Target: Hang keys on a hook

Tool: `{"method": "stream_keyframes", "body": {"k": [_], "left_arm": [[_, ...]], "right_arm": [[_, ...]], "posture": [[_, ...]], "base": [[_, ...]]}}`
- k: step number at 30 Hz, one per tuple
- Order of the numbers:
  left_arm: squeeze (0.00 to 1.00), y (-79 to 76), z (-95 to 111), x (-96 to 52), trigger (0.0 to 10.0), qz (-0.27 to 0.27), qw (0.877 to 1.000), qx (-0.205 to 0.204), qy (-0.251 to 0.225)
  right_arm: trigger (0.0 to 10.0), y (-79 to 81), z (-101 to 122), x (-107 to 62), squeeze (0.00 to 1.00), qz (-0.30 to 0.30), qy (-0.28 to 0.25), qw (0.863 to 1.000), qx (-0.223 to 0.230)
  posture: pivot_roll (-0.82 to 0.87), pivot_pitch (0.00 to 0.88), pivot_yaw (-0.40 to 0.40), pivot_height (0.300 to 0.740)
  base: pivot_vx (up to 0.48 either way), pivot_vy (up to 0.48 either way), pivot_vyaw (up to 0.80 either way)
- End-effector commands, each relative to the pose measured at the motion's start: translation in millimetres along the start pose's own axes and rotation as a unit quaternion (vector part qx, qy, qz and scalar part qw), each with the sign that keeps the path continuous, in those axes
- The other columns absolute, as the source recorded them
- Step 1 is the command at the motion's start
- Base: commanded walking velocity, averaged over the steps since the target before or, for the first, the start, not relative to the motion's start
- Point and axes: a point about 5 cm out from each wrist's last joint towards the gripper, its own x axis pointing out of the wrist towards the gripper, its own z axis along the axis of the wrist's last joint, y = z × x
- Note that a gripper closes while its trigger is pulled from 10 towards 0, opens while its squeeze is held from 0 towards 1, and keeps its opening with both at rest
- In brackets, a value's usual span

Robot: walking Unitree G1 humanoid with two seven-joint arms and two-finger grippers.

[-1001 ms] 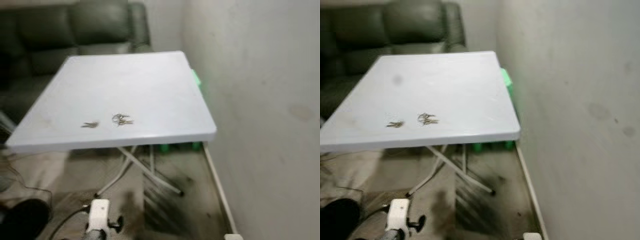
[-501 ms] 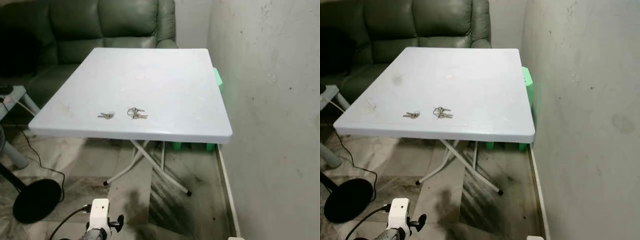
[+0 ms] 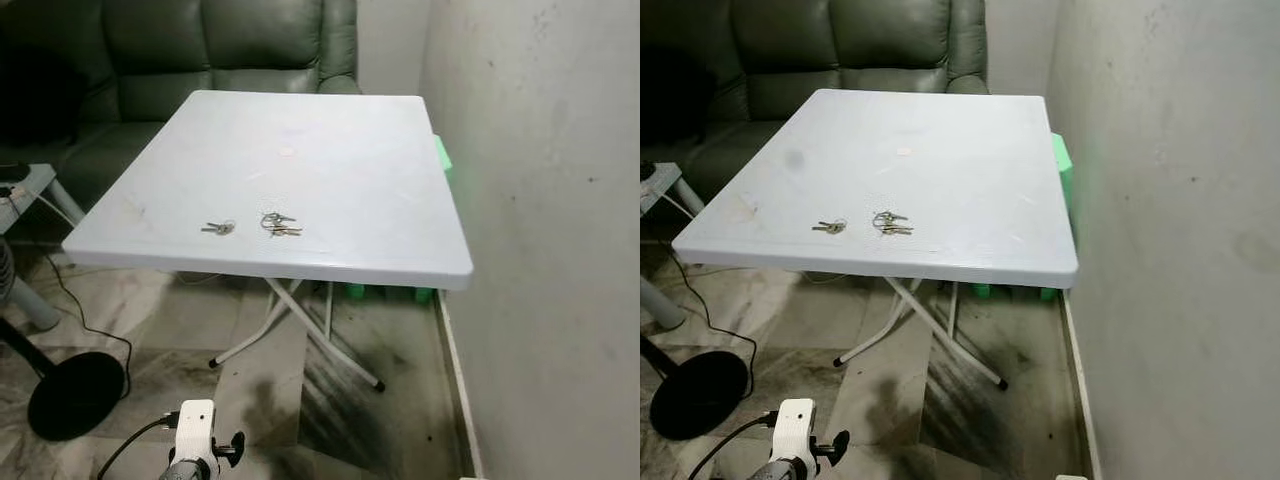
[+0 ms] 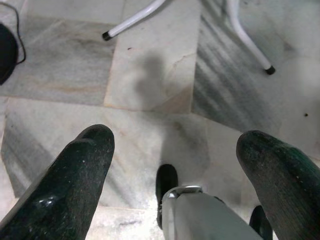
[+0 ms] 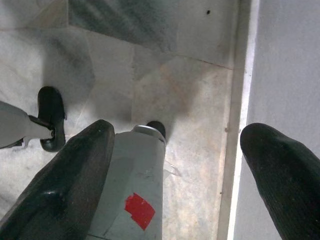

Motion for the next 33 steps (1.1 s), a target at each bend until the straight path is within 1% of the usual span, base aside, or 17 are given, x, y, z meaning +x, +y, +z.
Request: {"method": "stream_keyframes", "body": {"k": [1, 8, 22, 33], "left_arm": [[0.00, 7.3, -1.3, -1.3, 10.0, 0.010, 1.000, -0.007, 0.004], [0.00, 7.2, -1.8, -1.5, 10.0, 0.010, 1.000, -0.008, 0.004], [0.00, 7.2, -1.4, -1.4, 10.0, 0.009, 1.000, -0.006, 0.004], [0.00, 7.0, -1.7, -1.4, 10.0, 0.010, 1.000, -0.005, 0.005]], "right_arm": [[10.0, 7.3, -3.4, 0.1, 0.00, 0.008, 0.007, 1.000, 0.007], [10.0, 7.4, -3.5, 0.1, 0.00, 0.009, 0.009, 1.000, 0.004], [10.0, 1.6, -11.3, -2.4, 0.00, 0.007, 0.016, 1.000, 0.002], [10.0, 2.5, -10.7, -2.1, 0.00, 0.008, 0.015, 1.000, 0.001]], "posture": [[-0.01, 0.000, 0.031, 0.740], [-0.01, 0.000, 0.027, 0.740], [-0.01, 0.000, 0.026, 0.740], [-0.01, 0.000, 0.024, 0.740]], "base": [[0.000, 0.409, 0.00], [0.000, 0.446, 0.00], [0.000, 0.454, 0.00], [0.000, 0.453, 0.00]]}}
